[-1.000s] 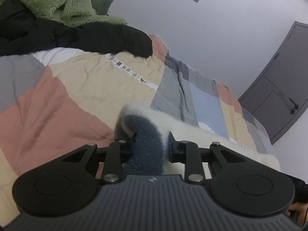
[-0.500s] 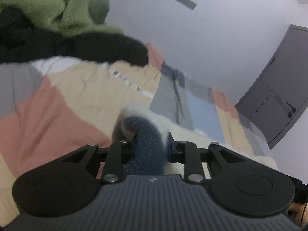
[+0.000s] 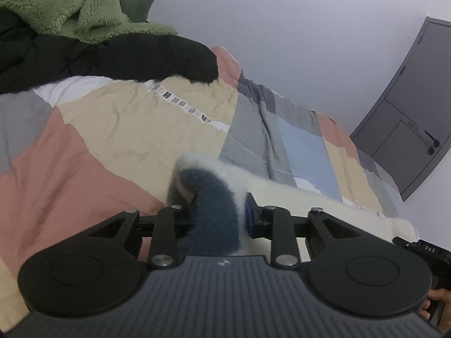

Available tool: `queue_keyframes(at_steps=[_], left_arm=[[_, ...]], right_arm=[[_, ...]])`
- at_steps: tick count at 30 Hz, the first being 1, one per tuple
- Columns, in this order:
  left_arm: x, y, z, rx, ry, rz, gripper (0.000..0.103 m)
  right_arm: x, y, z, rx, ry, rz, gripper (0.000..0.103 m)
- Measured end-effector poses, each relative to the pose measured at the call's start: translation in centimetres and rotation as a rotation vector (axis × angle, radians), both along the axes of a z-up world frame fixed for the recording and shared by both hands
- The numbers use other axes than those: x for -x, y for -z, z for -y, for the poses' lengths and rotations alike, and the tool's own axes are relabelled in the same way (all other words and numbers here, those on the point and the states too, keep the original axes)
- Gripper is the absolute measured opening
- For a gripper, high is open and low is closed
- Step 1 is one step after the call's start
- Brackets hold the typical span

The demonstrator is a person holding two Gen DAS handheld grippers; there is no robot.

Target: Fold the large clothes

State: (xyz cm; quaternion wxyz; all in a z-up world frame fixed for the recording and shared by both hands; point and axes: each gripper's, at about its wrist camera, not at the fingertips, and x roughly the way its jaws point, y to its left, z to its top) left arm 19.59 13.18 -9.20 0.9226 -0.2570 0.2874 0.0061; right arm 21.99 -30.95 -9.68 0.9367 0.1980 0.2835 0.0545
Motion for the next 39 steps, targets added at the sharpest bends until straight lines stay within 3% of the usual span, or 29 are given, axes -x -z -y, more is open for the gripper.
queue_keyframes(at_steps=[2, 3, 6, 7, 10, 15, 19, 23, 29, 32, 36, 39], left_arm=[[0.8, -0.7, 0.4, -0.009, 0.010, -0.002, 0.064], [1.4, -1.1, 0.6, -0.009, 0.010, 0.011, 0.069], [3.6, -2.5, 1.2, -0.002, -0.003, 0.034, 0.076], [4.4, -2.9, 1.4, -0.001, -0.002, 0.038, 0.077], [6.3, -3.6, 1.9, 0.014, 0.001, 0.032, 0.079], [8.5, -4.5, 1.7, 0.107, -0.022, 0.040, 0.081], [9.3, -5.6, 1.4, 0.153, 0.038, 0.069, 0.081], [9.0, -4.9, 2.4, 0.268, 0.139, 0.055, 0.083], [6.7, -0.9, 5.9, 0.415, 0.249, -0.098, 0.086], [6.3, 0.6, 5.6, 0.478, 0.213, -0.097, 0.088], [6.6, 1.9, 4.1, 0.654, 0.138, -0.086, 0.087], [6.9, 1.9, 4.0, 0.684, 0.142, -0.107, 0.088]], right_arm=[[1.1, -0.5, 0.1, -0.015, 0.016, -0.005, 0.041], [1.8, -0.8, 0.2, -0.018, 0.023, 0.001, 0.045], [4.9, -1.6, 0.9, -0.108, 0.033, 0.039, 0.082], [5.7, -1.8, 1.1, -0.140, 0.030, 0.042, 0.086], [7.9, -1.7, 1.5, -0.242, 0.036, 0.017, 0.087], [9.9, 0.5, 2.0, -0.428, 0.032, -0.096, 0.087], [9.0, 3.9, 1.5, -0.628, -0.017, -0.263, 0.087], [6.8, 6.0, 0.5, -0.726, -0.039, -0.344, 0.087], [2.5, 6.5, -1.8, -0.781, -0.041, -0.345, 0.091], [2.3, 6.2, -1.8, -0.843, -0.046, -0.315, 0.092], [3.0, 6.3, -1.2, -0.917, -0.055, -0.282, 0.092], [3.1, 6.1, -1.3, -0.914, -0.066, -0.268, 0.092]])
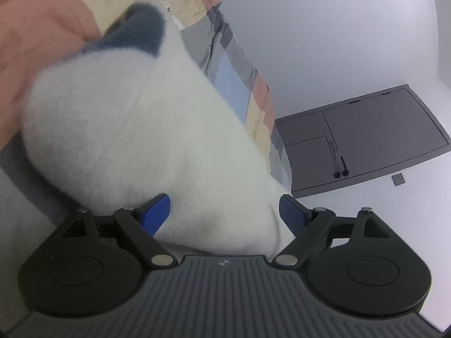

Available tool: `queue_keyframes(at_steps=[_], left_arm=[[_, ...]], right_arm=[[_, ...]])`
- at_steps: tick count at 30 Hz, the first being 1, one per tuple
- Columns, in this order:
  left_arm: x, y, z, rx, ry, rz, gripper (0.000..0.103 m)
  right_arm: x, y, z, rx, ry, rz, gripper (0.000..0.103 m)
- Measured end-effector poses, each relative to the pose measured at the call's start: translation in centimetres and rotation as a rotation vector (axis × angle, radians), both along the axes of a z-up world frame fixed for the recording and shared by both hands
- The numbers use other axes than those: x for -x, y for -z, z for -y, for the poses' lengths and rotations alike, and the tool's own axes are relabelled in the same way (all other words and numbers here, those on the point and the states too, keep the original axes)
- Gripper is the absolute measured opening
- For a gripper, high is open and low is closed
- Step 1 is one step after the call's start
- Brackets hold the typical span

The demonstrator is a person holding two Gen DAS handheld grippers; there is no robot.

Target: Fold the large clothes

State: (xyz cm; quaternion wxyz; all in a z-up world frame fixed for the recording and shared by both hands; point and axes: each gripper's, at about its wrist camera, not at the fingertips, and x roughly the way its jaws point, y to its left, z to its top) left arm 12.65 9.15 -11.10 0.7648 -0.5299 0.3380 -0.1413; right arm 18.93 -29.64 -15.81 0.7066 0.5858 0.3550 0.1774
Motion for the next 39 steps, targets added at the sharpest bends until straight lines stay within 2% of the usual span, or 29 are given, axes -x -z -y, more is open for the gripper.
queue_keyframes(at_steps=[6, 13, 16, 19, 22, 25, 27, 28, 31, 33, 39], left_arm=[[0.5, 1.0, 0.6, 0.049, -0.002, -0.055, 0.088], [-0.6, 2.9, 0.8, 0.125, 0.027, -0.116, 0.090], [-0.9, 4.2, 1.1, 0.150, 0.038, -0.201, 0.090], [-1.4, 4.9, 0.6, 0.113, -0.012, -0.236, 0.090], [-1.4, 5.7, -0.8, 0.163, -0.112, -0.227, 0.090], [-1.7, 6.1, -2.6, 0.166, -0.224, -0.216, 0.089], [-2.1, 7.2, -3.6, 0.238, -0.272, -0.236, 0.088], [-2.3, 7.3, -3.8, 0.240, -0.279, -0.235, 0.088], [-2.6, 6.5, -3.5, 0.168, -0.278, -0.204, 0.084], [-2.7, 6.2, -3.5, 0.126, -0.283, -0.199, 0.071], [-3.3, 3.9, -3.3, 0.005, -0.284, -0.138, 0.054]], right_arm=[[-0.2, -0.1, 0.6, -0.015, -0.004, 0.021, 0.092], [-0.8, 1.4, 1.8, -0.074, 0.016, -0.007, 0.093], [-1.1, 1.4, 1.9, -0.087, 0.014, -0.002, 0.093], [-1.1, 1.4, 2.0, -0.097, 0.014, 0.001, 0.092], [-0.9, 1.5, 2.0, -0.093, 0.013, 0.003, 0.092], [-0.8, 1.9, 2.1, -0.095, 0.017, -0.007, 0.092], [-0.9, 2.4, 1.9, -0.065, 0.016, -0.033, 0.091], [-1.0, 2.5, 1.8, -0.054, 0.017, -0.040, 0.090], [-1.4, 2.6, 1.4, -0.005, 0.011, -0.048, 0.087], [-1.6, 2.3, 1.2, 0.024, 0.005, -0.039, 0.085], [-1.6, 1.1, 0.8, 0.145, -0.019, -0.008, 0.062]])
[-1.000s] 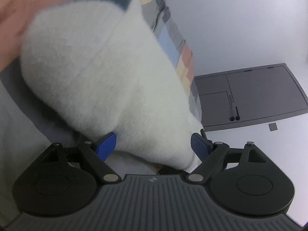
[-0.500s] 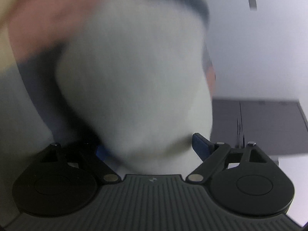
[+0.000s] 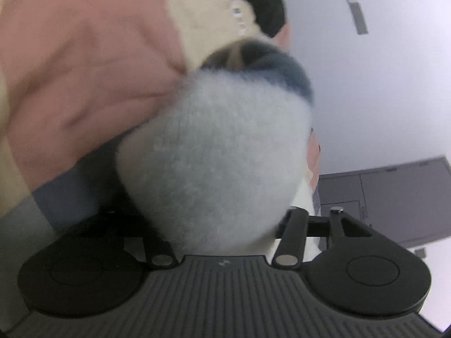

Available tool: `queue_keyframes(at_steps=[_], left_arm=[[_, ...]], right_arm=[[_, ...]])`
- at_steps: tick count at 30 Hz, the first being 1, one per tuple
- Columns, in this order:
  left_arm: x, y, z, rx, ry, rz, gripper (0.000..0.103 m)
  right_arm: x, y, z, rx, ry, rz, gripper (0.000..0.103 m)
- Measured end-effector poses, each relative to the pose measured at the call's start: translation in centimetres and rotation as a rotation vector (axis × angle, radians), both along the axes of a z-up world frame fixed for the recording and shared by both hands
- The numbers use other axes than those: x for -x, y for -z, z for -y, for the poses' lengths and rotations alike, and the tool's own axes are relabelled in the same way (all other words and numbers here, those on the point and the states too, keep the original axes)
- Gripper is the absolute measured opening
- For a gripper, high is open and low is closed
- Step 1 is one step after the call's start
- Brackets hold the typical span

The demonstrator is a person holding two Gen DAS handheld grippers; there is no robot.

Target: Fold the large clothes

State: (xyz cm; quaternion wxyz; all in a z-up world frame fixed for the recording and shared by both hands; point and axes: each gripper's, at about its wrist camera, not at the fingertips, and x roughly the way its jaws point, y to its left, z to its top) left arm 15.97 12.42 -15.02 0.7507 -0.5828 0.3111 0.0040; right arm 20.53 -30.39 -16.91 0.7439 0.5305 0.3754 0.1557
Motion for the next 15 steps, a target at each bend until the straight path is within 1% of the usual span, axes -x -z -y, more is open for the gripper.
queue_keyframes(at_steps=[1, 2, 4, 6, 9, 12, 15], left_arm=[[0.1, -0.5, 0.0, -0.026, 0.006, 0.014, 0.053], [0.2, -1.0, -0.1, -0.053, 0.013, 0.029, 0.051], [0.3, -1.4, 0.8, -0.075, 0.020, 0.056, 0.050], [0.8, -1.9, 0.6, -0.070, 0.023, 0.085, 0.050], [2.2, -3.4, 0.4, -0.076, 0.040, 0.140, 0.050], [4.0, -5.1, 0.8, -0.121, 0.056, 0.214, 0.050], [4.0, -7.7, 1.5, -0.149, 0.077, 0.284, 0.050]], right_arm=[[0.1, -0.3, -0.1, 0.022, -0.005, 0.011, 0.058], [0.2, -0.6, -0.1, 0.035, -0.007, 0.022, 0.057], [0.5, -1.3, -0.2, 0.059, -0.011, 0.047, 0.053], [1.1, -2.0, -0.2, 0.074, -0.019, 0.073, 0.052], [1.9, -3.5, 0.0, 0.071, -0.027, 0.112, 0.051], [3.3, -4.9, 0.5, 0.076, -0.040, 0.165, 0.051], [4.4, -6.9, 1.2, 0.066, -0.039, 0.217, 0.051]])
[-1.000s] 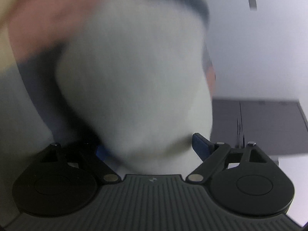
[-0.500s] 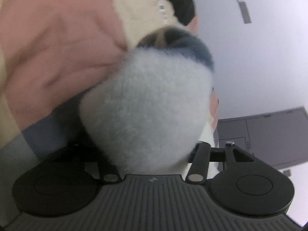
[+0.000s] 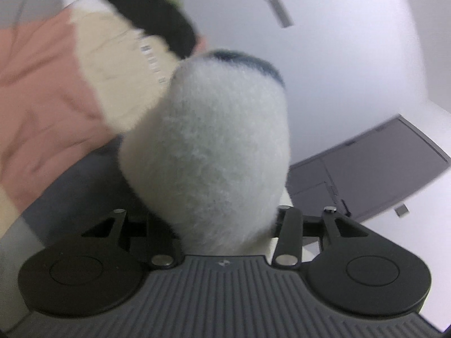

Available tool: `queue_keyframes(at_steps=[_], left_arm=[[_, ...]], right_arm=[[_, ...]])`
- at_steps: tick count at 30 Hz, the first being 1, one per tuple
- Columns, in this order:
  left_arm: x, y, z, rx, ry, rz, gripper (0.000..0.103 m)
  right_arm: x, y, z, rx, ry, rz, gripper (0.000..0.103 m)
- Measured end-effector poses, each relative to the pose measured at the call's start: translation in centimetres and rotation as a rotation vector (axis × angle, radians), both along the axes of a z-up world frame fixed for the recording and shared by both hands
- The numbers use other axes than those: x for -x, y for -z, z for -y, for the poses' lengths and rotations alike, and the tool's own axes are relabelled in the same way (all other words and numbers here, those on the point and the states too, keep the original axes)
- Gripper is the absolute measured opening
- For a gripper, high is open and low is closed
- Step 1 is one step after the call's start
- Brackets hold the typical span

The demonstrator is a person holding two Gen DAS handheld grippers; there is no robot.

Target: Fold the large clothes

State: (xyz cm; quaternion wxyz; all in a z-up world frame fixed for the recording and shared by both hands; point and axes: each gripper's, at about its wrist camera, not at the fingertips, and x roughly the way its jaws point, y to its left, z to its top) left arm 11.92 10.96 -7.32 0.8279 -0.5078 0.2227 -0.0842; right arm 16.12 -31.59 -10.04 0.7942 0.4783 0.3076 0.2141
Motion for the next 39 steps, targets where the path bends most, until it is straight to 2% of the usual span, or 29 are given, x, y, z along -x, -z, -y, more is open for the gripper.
queue_keyframes(at_steps=[7, 11, 15, 18, 19, 23, 29, 35, 39], left_arm=[[-1.4, -5.6, 3.8, -0.006, 0.048, 0.141, 0.050], [-5.8, -7.9, 7.3, -0.009, 0.085, 0.189, 0.050], [-11.3, -8.8, 11.8, -0.014, 0.118, 0.208, 0.050], [-15.3, -8.1, 15.4, -0.017, 0.152, 0.198, 0.050], [-15.3, -7.9, 16.7, -0.018, 0.162, 0.192, 0.050], [-19.2, -4.8, 20.4, -0.062, 0.222, 0.145, 0.050], [-23.0, 3.2, 22.5, -0.058, 0.249, 0.028, 0.050], [-22.3, 10.5, 21.9, 0.025, 0.269, -0.035, 0.052], [-22.5, 12.1, 21.8, 0.053, 0.271, -0.019, 0.053]], right_arm=[[-0.4, -5.8, 3.7, -0.030, 0.027, 0.144, 0.051], [-1.7, -8.7, 7.0, -0.031, 0.067, 0.202, 0.051], [-3.7, -10.1, 11.1, -0.030, 0.118, 0.223, 0.051], [-5.3, -9.8, 14.4, -0.029, 0.167, 0.222, 0.051], [-5.9, -9.4, 15.4, -0.031, 0.183, 0.215, 0.051], [-8.3, -6.7, 18.1, -0.011, 0.244, 0.162, 0.052], [-10.7, 0.0, 19.5, 0.006, 0.296, 0.044, 0.052], [-10.9, 5.3, 19.3, 0.016, 0.271, -0.026, 0.052], [-10.6, 6.6, 19.0, 0.000, 0.255, 0.011, 0.053]])
